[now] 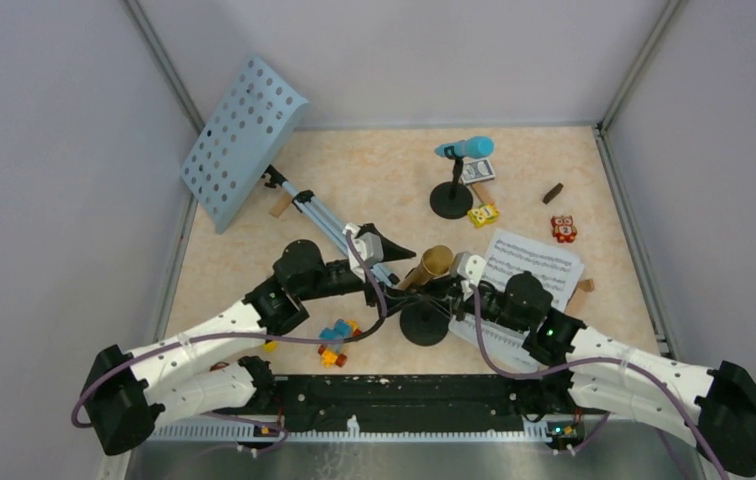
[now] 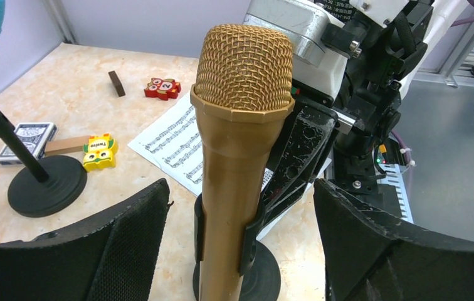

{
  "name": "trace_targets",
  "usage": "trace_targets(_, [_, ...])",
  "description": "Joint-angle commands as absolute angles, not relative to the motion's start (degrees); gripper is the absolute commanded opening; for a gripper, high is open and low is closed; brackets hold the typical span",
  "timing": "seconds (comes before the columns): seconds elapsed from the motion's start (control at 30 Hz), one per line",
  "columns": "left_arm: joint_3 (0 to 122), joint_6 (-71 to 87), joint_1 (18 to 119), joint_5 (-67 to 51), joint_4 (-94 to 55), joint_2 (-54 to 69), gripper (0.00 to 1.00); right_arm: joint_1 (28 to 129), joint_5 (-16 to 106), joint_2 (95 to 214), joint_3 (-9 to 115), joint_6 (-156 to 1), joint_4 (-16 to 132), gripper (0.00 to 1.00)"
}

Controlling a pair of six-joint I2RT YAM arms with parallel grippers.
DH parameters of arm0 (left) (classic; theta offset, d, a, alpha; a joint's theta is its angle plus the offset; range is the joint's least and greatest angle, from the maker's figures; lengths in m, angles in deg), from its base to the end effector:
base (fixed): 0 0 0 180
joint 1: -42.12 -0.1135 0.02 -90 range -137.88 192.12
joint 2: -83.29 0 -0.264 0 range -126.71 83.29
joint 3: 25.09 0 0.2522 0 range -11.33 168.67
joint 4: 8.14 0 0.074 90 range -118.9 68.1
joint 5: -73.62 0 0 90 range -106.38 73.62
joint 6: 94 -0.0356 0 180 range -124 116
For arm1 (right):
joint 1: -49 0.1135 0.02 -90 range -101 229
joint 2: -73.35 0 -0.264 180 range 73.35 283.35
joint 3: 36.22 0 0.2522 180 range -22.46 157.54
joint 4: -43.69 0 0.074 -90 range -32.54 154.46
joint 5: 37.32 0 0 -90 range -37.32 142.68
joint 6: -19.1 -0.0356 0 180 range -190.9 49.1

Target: Pack up the instrument practice props

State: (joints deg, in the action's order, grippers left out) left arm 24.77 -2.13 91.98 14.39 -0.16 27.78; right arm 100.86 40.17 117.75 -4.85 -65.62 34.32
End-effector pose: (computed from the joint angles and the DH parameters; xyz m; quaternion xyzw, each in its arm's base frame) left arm 0.1318 -0.1845 0.3105 0.4464 0.5322 -0.4687 0.5457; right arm 0.1086 0.1508 0.2344 -0.4122 0.6011 0.3419 0.5933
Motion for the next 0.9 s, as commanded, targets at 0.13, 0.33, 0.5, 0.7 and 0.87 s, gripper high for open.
trace_targets(0.13, [26.72,0.00,93.46,16.12,7.20,23.09,0.83,102.02,39.67,117.85,-4.51,-64.57,31.16,0.00])
trace_targets(0.33, [27.24,-0.30,94.25,16.06,7.59,21.43,0.72,102.37,39.76,117.73,-4.77,-64.48,31.51,0.00])
trace_targets(0.5, [26.45,-0.16,94.42,15.46,9.35,22.18,0.70,102.44,39.76,117.88,-5.20,-64.23,32.04,0.00])
trace_targets(0.7, [27.70,-0.32,94.59,15.32,9.99,21.90,0.68,102.53,39.59,118.05,-5.42,-64.31,32.06,0.00])
trace_targets(0.87, [28.57,-0.36,94.68,15.54,9.78,20.94,0.61,102.65,39.35,118.14,-5.34,-64.22,32.26,0.00])
